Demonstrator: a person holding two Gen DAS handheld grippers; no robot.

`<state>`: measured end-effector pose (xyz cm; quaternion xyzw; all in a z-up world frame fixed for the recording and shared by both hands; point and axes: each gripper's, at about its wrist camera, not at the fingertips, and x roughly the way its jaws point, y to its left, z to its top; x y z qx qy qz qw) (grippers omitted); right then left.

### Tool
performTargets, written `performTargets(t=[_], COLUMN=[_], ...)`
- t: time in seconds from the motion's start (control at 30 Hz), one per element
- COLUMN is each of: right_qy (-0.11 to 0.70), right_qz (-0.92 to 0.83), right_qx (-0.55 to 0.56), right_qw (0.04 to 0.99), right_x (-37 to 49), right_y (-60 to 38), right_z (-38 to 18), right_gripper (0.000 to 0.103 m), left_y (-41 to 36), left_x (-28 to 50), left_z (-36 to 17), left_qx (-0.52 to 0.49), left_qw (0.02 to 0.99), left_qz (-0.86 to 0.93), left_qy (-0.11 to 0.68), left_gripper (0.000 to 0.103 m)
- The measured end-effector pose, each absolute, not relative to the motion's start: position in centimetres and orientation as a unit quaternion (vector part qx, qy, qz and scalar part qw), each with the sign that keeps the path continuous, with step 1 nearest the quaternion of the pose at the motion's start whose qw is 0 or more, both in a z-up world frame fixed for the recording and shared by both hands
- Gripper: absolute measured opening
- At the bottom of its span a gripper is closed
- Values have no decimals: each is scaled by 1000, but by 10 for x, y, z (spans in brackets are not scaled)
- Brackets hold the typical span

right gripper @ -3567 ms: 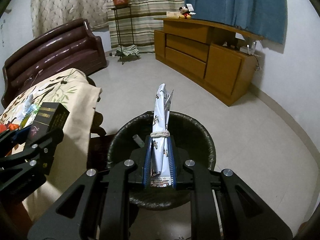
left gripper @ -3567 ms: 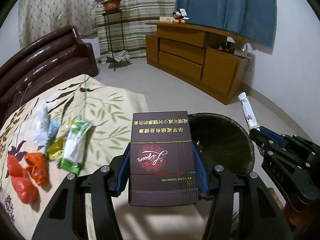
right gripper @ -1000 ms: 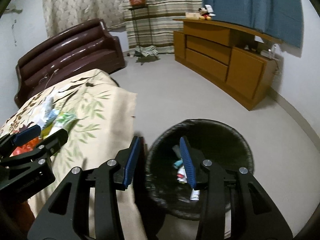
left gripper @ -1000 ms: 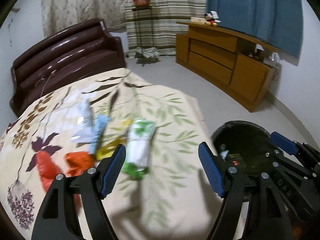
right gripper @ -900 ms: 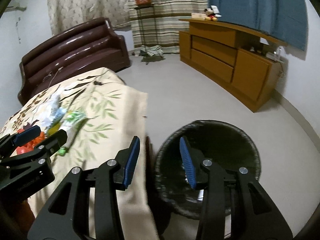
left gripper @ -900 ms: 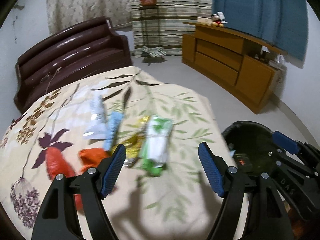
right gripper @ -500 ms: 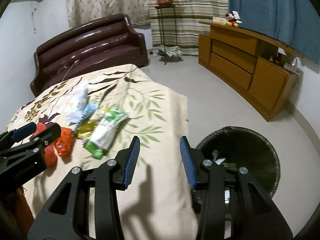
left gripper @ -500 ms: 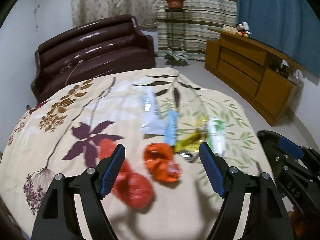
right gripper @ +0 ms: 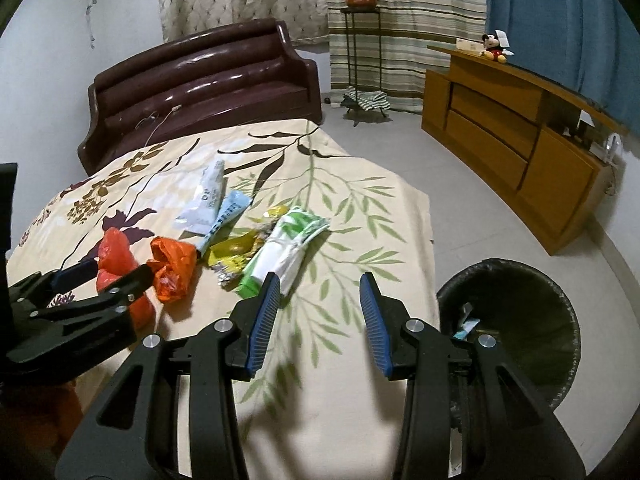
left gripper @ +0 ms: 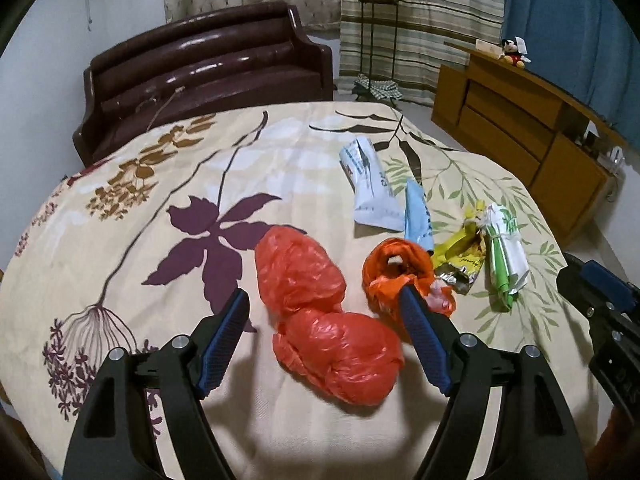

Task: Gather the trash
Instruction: 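Close the left tool on the red plastic bag, then grasp the orange plastic bag with the right tool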

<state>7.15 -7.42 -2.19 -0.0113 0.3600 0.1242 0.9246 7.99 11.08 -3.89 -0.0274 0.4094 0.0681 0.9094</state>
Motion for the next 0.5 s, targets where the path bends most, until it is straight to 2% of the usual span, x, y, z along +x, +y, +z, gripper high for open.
performTargets(t=[0.07, 0.13, 0.23, 0.5], right_qy=[361, 362, 363, 364], right_qz=[127, 130, 135, 153], right_qx=[-14, -18, -23, -34], right_qw=[924, 923, 922, 918], right_x=[71, 70, 70, 70], right_y=[-70, -66, -58, -33], right_z=[-22, -22, -22, -21], right_gripper=[41, 41, 41, 41], left_y=[113, 115, 115, 129], left_x=[80, 79, 78, 70], left_z=[-40, -41, -41, -39], left_qx=[-31, -31, -33, -32], left_qw=[908, 908, 909, 912], left_qz=[60, 53, 37, 35], left_qy=[413, 415, 415, 408], left_gripper=[71, 60, 50, 46])
